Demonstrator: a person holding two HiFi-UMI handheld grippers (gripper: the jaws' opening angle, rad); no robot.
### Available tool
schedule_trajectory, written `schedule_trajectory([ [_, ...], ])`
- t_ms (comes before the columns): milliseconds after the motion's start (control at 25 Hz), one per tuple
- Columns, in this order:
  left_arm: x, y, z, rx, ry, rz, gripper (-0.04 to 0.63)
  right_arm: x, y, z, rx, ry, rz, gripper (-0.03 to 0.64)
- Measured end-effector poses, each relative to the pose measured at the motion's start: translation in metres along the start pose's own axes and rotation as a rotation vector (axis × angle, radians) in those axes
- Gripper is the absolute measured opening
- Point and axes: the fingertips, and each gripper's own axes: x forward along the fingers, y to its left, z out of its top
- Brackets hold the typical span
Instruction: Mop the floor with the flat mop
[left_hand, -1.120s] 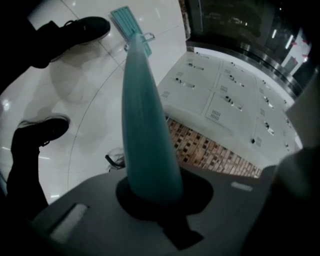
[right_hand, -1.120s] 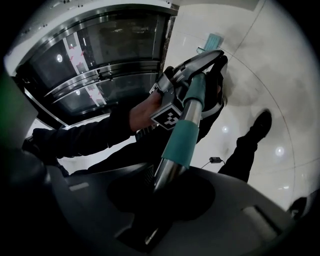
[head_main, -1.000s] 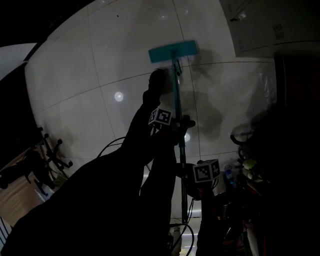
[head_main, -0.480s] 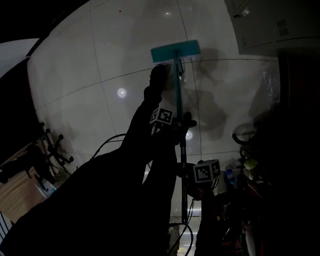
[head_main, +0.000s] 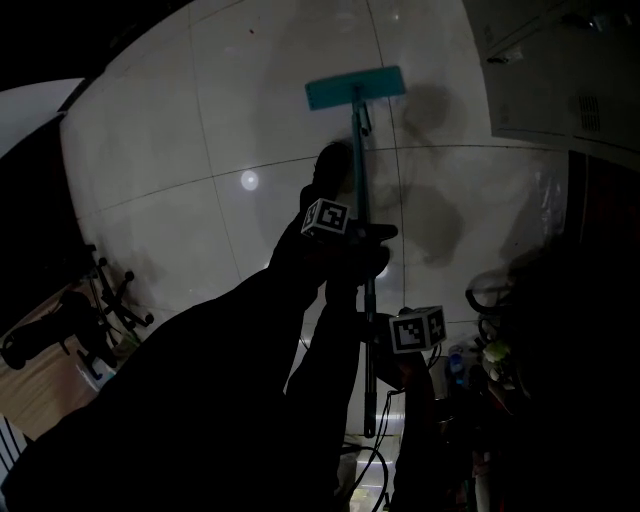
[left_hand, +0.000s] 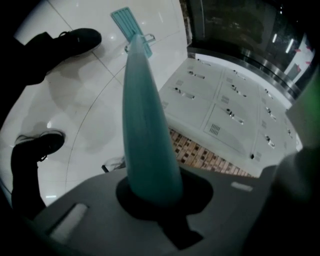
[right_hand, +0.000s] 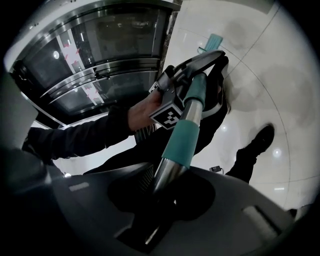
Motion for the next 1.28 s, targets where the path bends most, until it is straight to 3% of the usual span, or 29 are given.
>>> schedule_trajectory([
  [400, -0.014, -0.063, 0.129, 0.029, 0.000, 0.023, 0.037, 0.018, 0.036, 0.139, 0.001, -0.045, 0.041, 0.108],
  [600, -0.020, -0.128, 0.231, 0.048, 0.004, 0.014, 0.037, 0.023, 0.069, 0.251, -0.016, -0.042, 0.030, 0.106],
  [880, -0.030, -0.179, 0.326, 0.086, 0.024, -0.007, 0.038, 0.039, 0.090, 0.356, -0.048, -0.067, -0.003, 0.098],
  [1080, -0.032, -0.190, 0.357, 0.107, 0.003, -0.018, 0.038, 0.047, 0.086, 0.382, -0.067, -0.048, -0.043, 0.092],
  [1280, -0.034, -0.189, 0.344, 0.116, -0.015, -0.028, 0.038, 0.046, 0.090, 0.368, -0.066, -0.057, -0.020, 0.095],
])
